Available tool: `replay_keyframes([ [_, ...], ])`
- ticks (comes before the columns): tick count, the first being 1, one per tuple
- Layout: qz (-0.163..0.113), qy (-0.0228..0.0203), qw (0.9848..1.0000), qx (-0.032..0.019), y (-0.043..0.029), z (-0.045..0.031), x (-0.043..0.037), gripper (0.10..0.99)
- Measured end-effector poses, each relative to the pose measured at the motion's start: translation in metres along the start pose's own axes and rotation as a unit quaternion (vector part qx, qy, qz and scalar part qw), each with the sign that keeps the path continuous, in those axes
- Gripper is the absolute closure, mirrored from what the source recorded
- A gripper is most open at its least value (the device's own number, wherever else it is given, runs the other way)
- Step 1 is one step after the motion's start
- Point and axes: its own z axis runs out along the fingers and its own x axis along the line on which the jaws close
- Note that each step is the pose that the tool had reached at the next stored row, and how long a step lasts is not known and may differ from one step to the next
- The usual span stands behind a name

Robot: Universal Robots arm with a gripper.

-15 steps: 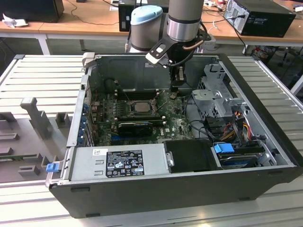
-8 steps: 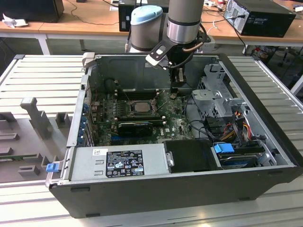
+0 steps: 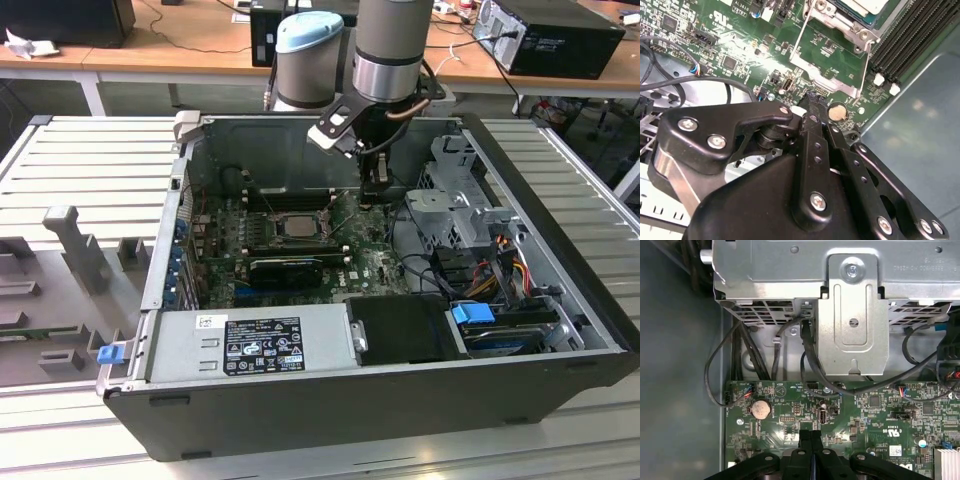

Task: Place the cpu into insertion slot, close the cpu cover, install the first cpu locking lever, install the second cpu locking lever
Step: 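Close the cpu cover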

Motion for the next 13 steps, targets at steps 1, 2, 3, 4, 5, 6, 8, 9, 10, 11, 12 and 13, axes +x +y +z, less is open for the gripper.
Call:
replay_keyframes([
  [1,0.0,-0.0001,1.0,0.0,0.0,0.0003,-0.0003,0.98],
  [2,0.0,-0.0001,1.0,0.0,0.0,0.0005,-0.0004,0.98],
  [3,0.0,-0.0001,1.0,0.0001,0.0,0.001,-0.0005,0.98],
  [4,0.0,-0.0001,1.0,0.0003,0.0,0.0013,-0.0008,0.98],
  [5,0.0,-0.0001,1.0,0.0005,-0.0001,0.0019,-0.0011,0.98],
  [6,0.0,-0.0001,1.0,0.0008,-0.0001,0.002,-0.0011,0.98],
  [8,0.0,-0.0001,1.0,0.0014,-0.0027,0.0021,-0.0012,0.98],
  [9,0.0,-0.0001,1.0,0.0016,-0.0034,0.0021,-0.0012,0.98],
  [10,0.0,-0.0001,1.0,0.0018,-0.0039,0.002,-0.0012,0.98],
  [11,0.0,-0.0001,1.0,0.0019,-0.0048,0.002,-0.0012,0.98],
  [12,0.0,-0.0001,1.0,0.0018,-0.0056,0.0019,-0.0012,0.98],
  [13,0.0,-0.0001,1.0,0.0018,-0.0064,0.0019,-0.0012,0.98],
])
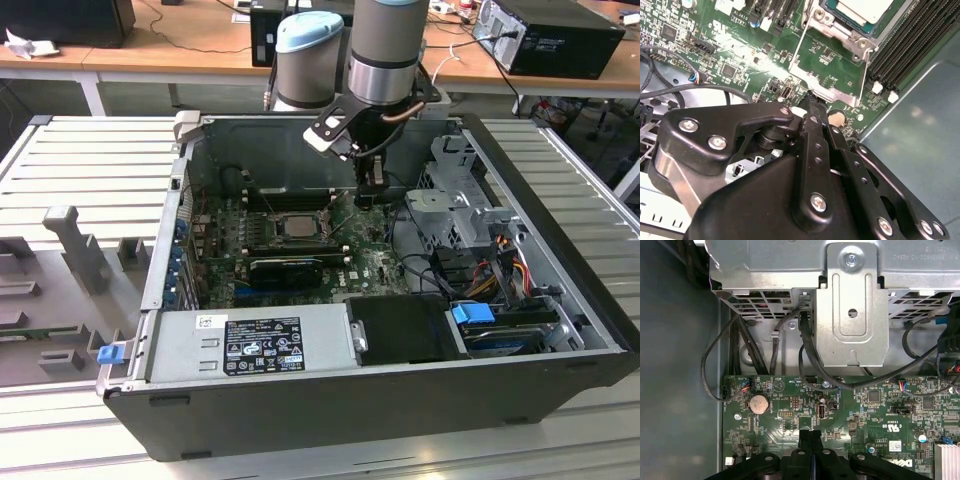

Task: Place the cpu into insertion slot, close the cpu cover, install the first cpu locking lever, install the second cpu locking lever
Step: 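Close the cpu cover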

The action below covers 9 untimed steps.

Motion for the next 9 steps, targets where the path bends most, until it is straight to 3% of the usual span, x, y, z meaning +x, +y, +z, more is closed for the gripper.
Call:
replay_keyframes([
  [4,0.0,0.0,1.0,0.0,-0.0049,-0.0002,0.0,0.98],
  [9,0.0,0.0,1.0,0.0,-0.0059,-0.0003,-0.0001,0.98],
])
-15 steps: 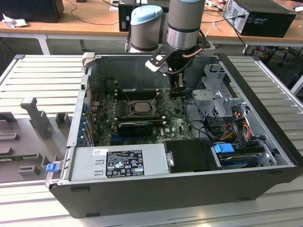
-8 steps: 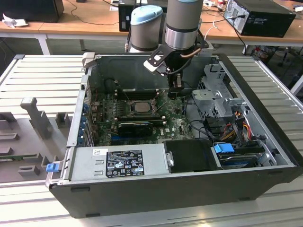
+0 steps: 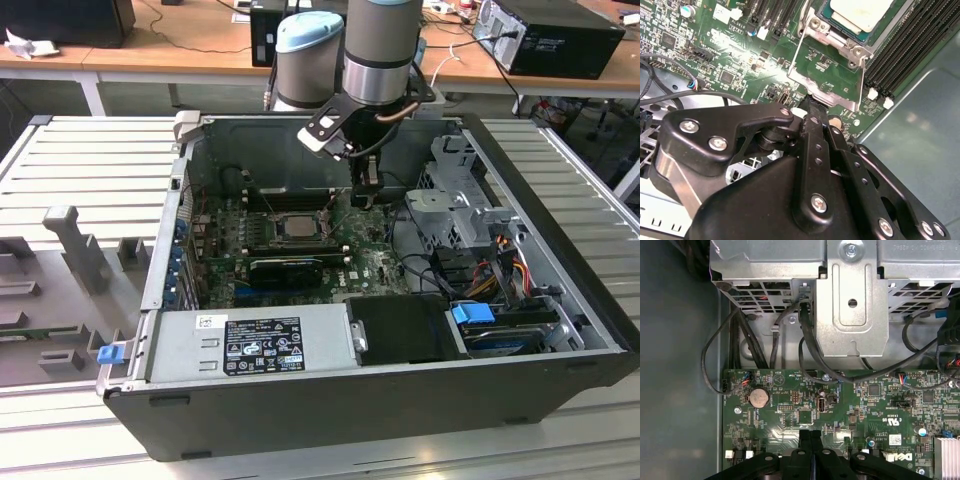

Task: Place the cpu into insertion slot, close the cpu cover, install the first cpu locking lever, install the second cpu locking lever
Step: 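Close the cpu cover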

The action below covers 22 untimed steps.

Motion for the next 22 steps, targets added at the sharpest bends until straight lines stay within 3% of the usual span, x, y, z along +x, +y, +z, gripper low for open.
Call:
replay_keyframes([
  [22,0.0,0.0,1.0,0.0,-0.0094,-0.0004,-0.0001,0.98],
])
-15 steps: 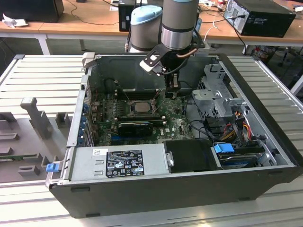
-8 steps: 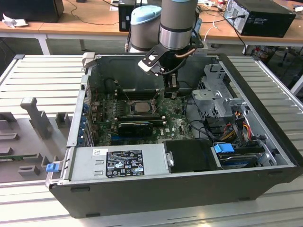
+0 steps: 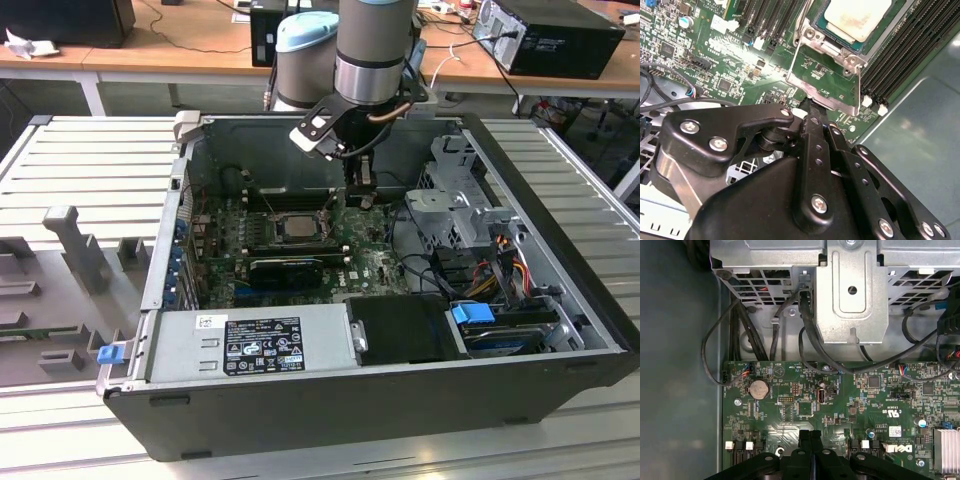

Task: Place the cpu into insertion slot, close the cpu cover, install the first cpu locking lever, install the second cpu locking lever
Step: 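Close the cpu cover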

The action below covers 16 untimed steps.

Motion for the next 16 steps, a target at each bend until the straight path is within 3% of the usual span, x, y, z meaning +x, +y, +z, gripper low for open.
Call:
replay_keyframes([
  [16,0.0,0.0,1.0,0.0,-0.0183,-0.0009,-0.0001,0.98],
])
